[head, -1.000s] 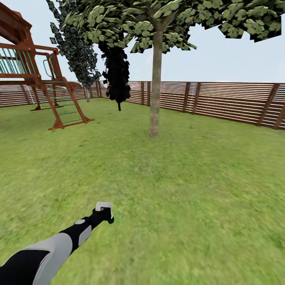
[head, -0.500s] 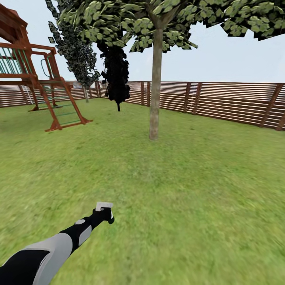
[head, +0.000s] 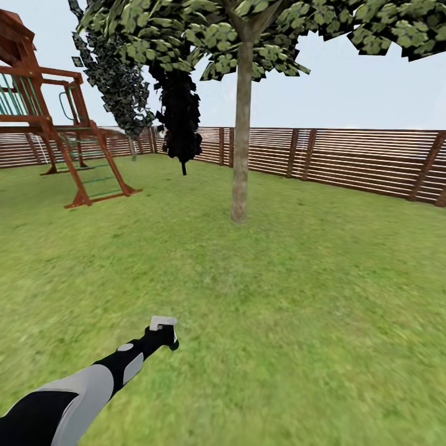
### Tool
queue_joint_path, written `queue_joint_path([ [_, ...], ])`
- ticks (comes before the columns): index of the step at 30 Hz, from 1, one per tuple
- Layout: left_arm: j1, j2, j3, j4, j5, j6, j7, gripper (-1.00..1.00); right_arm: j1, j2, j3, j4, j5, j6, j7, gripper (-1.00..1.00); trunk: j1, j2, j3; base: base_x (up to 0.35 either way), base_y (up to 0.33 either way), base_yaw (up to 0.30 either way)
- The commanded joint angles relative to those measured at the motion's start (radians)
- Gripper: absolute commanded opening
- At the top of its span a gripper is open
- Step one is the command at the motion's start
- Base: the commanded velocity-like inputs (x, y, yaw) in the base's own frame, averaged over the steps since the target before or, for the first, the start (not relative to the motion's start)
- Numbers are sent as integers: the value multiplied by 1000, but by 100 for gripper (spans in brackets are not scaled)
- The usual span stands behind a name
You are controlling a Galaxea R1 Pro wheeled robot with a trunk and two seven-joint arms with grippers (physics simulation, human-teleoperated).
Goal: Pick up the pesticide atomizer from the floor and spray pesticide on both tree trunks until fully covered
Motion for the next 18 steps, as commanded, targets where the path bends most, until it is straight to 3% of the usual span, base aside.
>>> queue_joint_path([
  [1, 0, 0, 1, 0, 0, 0, 0, -100, 0, 0, 0, 0, 0, 0, 0, 100, 0, 0, 0, 341, -122, 0],
  [18, 0, 0, 1, 0, 0, 0, 0, -100, 0, 0, 0, 0, 0, 0, 0, 100, 0, 0, 0, 341, -138, 0],
])
